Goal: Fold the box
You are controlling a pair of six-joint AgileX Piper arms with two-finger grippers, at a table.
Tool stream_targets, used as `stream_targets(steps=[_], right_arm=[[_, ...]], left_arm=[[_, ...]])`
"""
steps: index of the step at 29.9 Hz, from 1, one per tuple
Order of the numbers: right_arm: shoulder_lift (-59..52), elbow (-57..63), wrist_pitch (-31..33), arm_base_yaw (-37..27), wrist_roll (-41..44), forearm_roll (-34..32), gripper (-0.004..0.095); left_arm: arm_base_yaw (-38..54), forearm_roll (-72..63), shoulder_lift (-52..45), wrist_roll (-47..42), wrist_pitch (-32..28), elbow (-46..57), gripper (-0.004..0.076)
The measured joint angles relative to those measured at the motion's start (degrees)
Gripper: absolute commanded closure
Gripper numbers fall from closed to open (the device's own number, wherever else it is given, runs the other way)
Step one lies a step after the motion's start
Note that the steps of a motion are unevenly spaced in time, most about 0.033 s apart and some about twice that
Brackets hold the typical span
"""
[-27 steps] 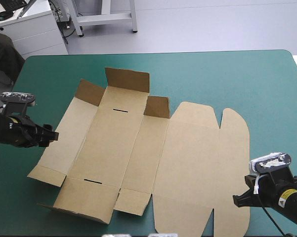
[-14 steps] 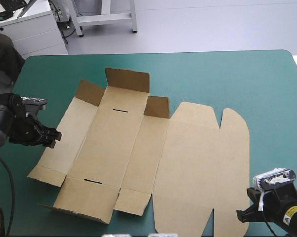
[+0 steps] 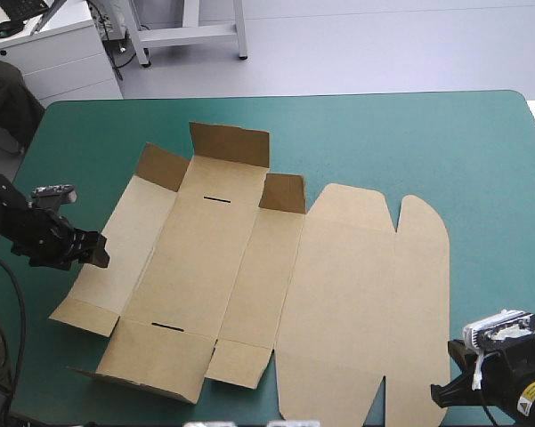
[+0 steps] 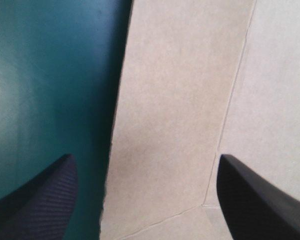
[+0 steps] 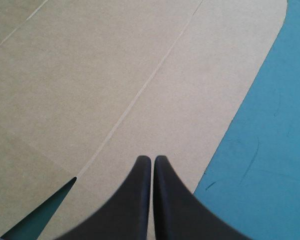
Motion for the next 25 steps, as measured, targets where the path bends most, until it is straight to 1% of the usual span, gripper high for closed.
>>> stream_targets(steps=[9,17,25], right_arm=[[0.00,0.00,1.12,0.00,-0.07,0.00,0.0909],[0.00,0.00,1.16,-0.06,-0.22,0.00,0.0909],[0.00,0.00,1.27,-0.06,-0.55,0.00,0.0909]], left_arm=[[0.19,0.08,3.00,1.01,-0.38,1.13,0.0180],[0.22,-8.51,3.78,4.48,-1.01,7.22,0.0180],[-0.16,-10.38,2.43,3.60,-1.30,8.04,0.0232]])
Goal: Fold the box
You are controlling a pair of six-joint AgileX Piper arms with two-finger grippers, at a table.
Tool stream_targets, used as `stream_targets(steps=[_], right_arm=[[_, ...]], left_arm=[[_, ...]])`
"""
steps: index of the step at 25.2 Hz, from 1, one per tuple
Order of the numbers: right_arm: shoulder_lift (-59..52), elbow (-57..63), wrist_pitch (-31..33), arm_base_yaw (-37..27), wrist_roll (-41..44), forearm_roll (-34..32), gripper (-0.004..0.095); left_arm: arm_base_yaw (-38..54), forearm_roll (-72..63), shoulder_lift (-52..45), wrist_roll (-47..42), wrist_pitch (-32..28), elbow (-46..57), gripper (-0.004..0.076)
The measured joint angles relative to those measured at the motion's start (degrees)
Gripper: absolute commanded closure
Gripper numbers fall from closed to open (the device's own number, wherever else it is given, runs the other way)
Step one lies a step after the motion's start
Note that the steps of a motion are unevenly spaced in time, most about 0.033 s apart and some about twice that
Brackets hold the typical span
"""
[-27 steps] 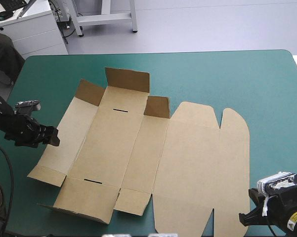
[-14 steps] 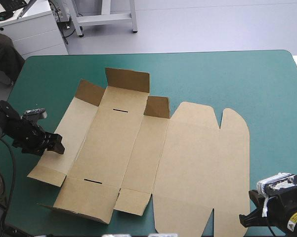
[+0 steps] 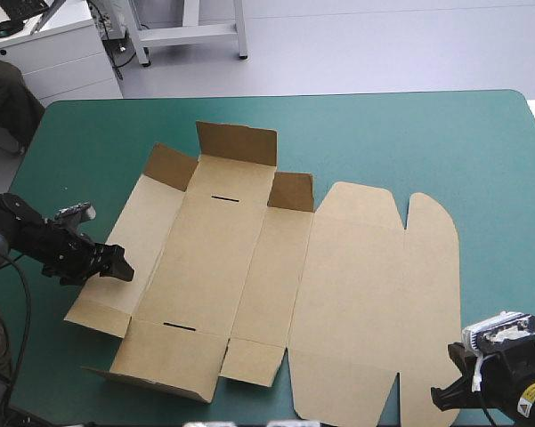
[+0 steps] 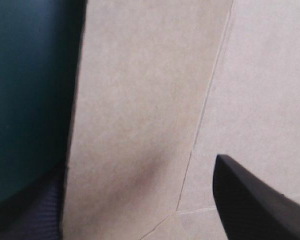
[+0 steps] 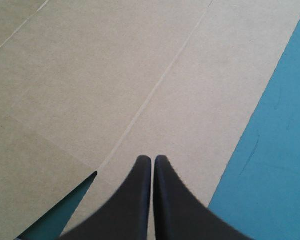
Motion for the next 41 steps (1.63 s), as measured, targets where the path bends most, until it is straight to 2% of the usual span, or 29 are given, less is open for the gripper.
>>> stream_targets(steps=[12,19,23,26,27,35,41], right_arm=[[0.00,0.00,0.00,0.00,-1.19,0.00,0.0909],[0.00,0.00,0.00,0.00,-1.19,0.00,0.0909],[0.00,0.00,0.00,0.00,-1.19,0.00,0.0909],[0.00,0.00,0.00,0.00,-1.19,0.00,0.0909],[0.00,0.00,0.05,0.00,-1.19,0.00,0.0909],[0.00,0.00,0.10,0.00,-1.19,0.00,0.0909],[0.00,0.13,1.48,0.00,-1.19,0.06,0.0909]], left_arm=[[-9.84,-3.03,-0.65,-0.45,-0.02,2.06,0.0283],[-13.30,-11.36,-0.65,-0.68,-0.02,2.23,0.0299],[-13.30,-11.11,-0.65,-1.22,-0.13,2.23,0.0484],[-13.30,-9.87,-0.65,-2.08,-0.13,2.23,0.0696],[-13.30,-9.60,-0.65,-2.27,-0.19,2.23,0.0733],[-13.54,-7.35,-4.75,-4.72,0.09,2.07,0.0734],[-19.76,8.45,-5.02,-9.75,0.19,-2.19,0.0734]])
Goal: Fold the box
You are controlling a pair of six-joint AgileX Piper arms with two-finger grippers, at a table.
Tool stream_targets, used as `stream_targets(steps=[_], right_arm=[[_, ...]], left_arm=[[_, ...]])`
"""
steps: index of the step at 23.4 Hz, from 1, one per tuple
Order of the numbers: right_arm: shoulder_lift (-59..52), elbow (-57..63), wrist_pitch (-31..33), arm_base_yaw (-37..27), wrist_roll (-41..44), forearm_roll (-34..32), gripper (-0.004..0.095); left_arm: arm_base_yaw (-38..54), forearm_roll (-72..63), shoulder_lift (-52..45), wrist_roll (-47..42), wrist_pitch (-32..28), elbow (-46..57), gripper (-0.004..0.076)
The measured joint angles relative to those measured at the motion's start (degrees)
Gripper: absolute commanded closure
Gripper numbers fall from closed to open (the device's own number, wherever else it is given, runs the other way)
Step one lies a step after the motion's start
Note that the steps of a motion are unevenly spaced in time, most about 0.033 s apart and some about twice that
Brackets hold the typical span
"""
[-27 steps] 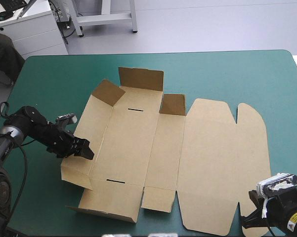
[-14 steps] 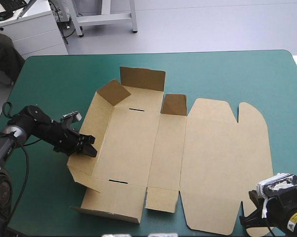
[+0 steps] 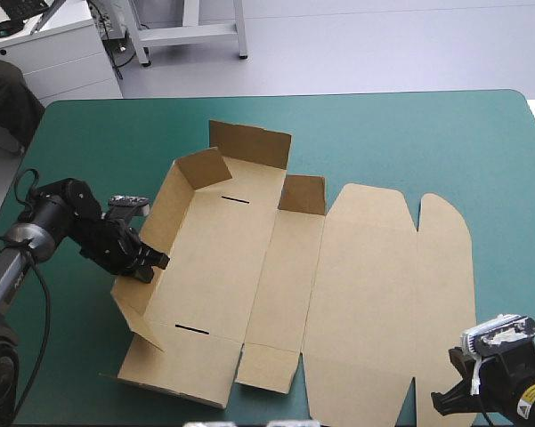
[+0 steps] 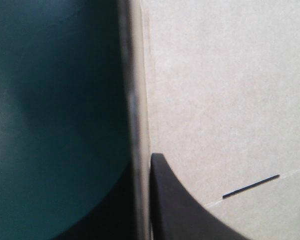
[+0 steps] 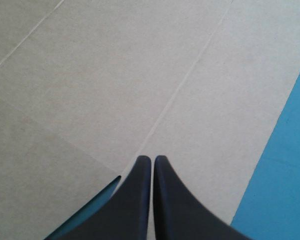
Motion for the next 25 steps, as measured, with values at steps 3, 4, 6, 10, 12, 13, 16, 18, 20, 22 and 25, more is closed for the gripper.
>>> stream_targets(steps=[3,4,6,10,12,13,16,18,20,22,25], right_arm=[[0.00,0.93,0.35,0.00,0.00,0.00,0.0910],[0.00,1.46,0.40,0.00,0.00,0.00,0.0910],[0.00,3.21,0.55,0.00,0.00,0.30,0.0908],[0.00,3.88,-0.20,0.00,0.00,0.35,0.0909],[0.00,3.88,-1.01,0.00,0.12,0.35,0.0909],[0.00,3.88,-1.08,0.00,0.17,0.35,0.0909],[0.00,3.88,-1.26,0.00,0.17,0.35,0.0909],[-0.52,3.88,-1.26,0.00,0.17,0.35,0.0909],[-3.19,3.88,-1.32,0.00,1.49,-0.47,0.0909],[-7.67,3.88,-1.32,0.00,4.71,-2.29,0.0909],[-16.43,3.88,-1.11,0.00,9.27,-5.04,0.0907]], left_arm=[[-3.53,5.01,0.29,-1.88,0.38,-4.03,0.0734],[-4.42,6.49,0.56,-2.21,0.56,-5.87,0.0734],[-7.48,12.59,2.35,-3.59,1.23,-11.53,0.0734],[-11.94,21.36,5.63,-5.16,1.45,-19.09,0.0734],[-14.37,25.08,7.09,-5.43,1.64,-21.80,0.0734],[-15.65,27.17,7.86,-5.45,1.64,-23.07,0.0734],[-20.52,35.26,9.89,-5.85,1.64,-25.93,0.0734],[-24.66,41.05,10.25,-6.02,0.42,-26.32,0.0734],[-29.00,46.96,10.32,-6.01,-2.44,-26.39,0.0734],[-32.87,51.30,10.34,-6.01,-5.20,-26.39,0.0734],[-38.44,57.56,10.39,-8.12,-8.55,-26.23,0.0734]])
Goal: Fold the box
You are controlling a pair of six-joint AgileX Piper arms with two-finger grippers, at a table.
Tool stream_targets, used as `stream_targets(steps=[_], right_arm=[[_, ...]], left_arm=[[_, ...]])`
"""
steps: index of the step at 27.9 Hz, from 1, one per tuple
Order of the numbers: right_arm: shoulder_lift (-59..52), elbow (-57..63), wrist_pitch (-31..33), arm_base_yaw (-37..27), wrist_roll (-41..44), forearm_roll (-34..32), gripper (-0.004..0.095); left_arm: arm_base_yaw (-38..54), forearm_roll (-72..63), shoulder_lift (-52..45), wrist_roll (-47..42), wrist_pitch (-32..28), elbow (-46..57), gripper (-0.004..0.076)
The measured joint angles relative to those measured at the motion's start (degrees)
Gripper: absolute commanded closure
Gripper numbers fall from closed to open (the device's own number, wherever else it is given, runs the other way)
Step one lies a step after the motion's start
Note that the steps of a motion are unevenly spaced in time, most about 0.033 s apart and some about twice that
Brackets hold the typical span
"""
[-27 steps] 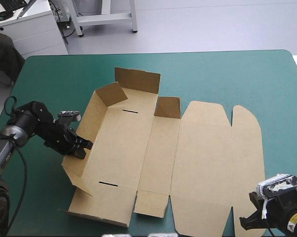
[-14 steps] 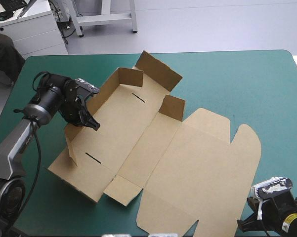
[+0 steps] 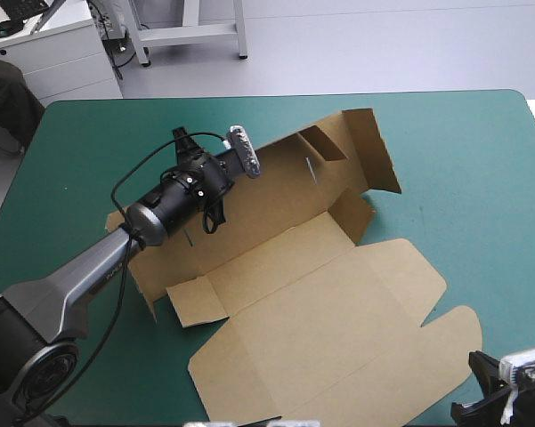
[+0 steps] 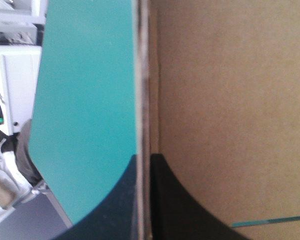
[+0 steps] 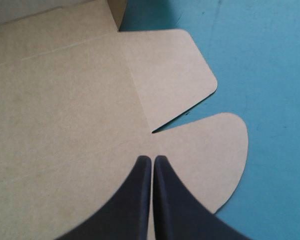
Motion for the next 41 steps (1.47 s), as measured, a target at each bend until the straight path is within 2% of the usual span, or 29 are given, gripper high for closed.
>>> stream_targets(steps=[10,18,23,33,41], right_arm=[[-2.38,0.00,0.74,0.00,3.35,-1.86,0.0904],[-2.38,0.00,0.74,0.00,3.56,-2.02,0.0904],[-2.38,0.00,0.74,0.00,3.56,-2.02,0.0904],[-2.38,0.00,0.74,0.00,3.57,-2.07,0.0904],[-2.38,0.00,0.75,0.00,3.10,-1.81,0.0917]], left_arm=[[-12.20,19.00,0.25,-7.14,-6.52,0.17,0.0734],[-15.09,26.37,0.25,-12.79,-10.30,0.90,0.0734],[-15.55,31.91,0.25,-16.17,-10.81,5.97,0.0734],[-21.51,51.51,-0.87,-30.71,-12.45,16.28,0.0734],[-21.47,57.20,-4.39,-34.59,-13.19,24.50,0.0734]])
